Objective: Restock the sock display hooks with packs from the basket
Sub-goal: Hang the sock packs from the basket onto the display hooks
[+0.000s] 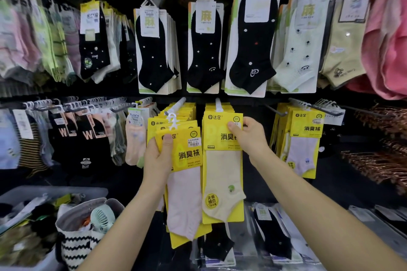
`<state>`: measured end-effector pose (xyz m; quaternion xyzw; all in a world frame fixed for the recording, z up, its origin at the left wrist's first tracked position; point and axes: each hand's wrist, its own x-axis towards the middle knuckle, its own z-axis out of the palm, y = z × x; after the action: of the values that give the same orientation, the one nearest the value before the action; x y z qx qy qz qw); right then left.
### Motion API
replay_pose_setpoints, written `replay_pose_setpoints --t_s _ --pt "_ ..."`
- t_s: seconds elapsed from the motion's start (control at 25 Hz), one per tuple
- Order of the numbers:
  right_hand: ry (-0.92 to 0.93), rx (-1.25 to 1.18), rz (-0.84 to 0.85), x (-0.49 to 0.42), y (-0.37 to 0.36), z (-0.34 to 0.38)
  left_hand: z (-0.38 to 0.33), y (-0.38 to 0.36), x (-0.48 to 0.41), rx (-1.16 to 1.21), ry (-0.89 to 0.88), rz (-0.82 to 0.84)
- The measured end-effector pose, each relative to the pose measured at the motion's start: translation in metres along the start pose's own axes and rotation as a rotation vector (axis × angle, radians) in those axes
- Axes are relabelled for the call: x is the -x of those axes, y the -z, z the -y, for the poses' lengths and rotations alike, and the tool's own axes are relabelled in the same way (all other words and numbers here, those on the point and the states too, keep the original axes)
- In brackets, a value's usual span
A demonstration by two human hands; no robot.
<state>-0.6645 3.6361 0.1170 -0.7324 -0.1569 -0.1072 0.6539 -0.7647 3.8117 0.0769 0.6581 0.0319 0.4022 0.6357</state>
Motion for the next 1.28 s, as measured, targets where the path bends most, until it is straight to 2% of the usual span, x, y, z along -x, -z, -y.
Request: replay_pose_setpoints --t_s 0.28,0.44,0.76,0.84,0.92,0.96,1.04,1.12,1.2,1.28 --pt "-0.036 0.002 -0.060 0.001 -0.004 -0.009 -0.002 0.007 0.005 -0.009 -0.029 -0.004" --pt "0.026 0.136 -0.087 -0.005 -0.005 -0.011 -0.001 0.006 0.007 -0.013 0.012 0.004" --pt "0.010 0.326 -0.076 -0.010 -0.008 -0.027 0.001 0.006 0.010 -0.066 0.011 0.014" --pt "-0.004 0.336 -0.114 -0.005 -0.001 -0.029 0.003 0.002 0.009 -0.064 0.016 0.024" --pt "0.075 0.338 -0.188 0.004 0.003 -0.028 0.002 -0.003 0.012 -0.043 0.008 0.030" --pt "0.129 0.289 -0.179 0.011 0.002 -0.027 0.002 -0.007 0.013 -0.034 0.003 0.029" --pt "0.157 0.164 -0.033 0.027 -0.008 -0.022 0.001 -0.018 0.016 -0.031 -0.004 0.035" --pt "0.153 0.180 0.098 0.038 -0.016 -0.020 0.000 -0.029 0.019 -0.008 -0.005 0.056" --pt "0.159 0.160 0.099 0.042 -0.015 -0.017 -0.001 -0.037 0.022 0.008 -0.016 0.079" --pt "0.116 0.038 0.102 0.040 -0.005 -0.016 0.001 -0.039 0.022 0.033 0.005 0.111"
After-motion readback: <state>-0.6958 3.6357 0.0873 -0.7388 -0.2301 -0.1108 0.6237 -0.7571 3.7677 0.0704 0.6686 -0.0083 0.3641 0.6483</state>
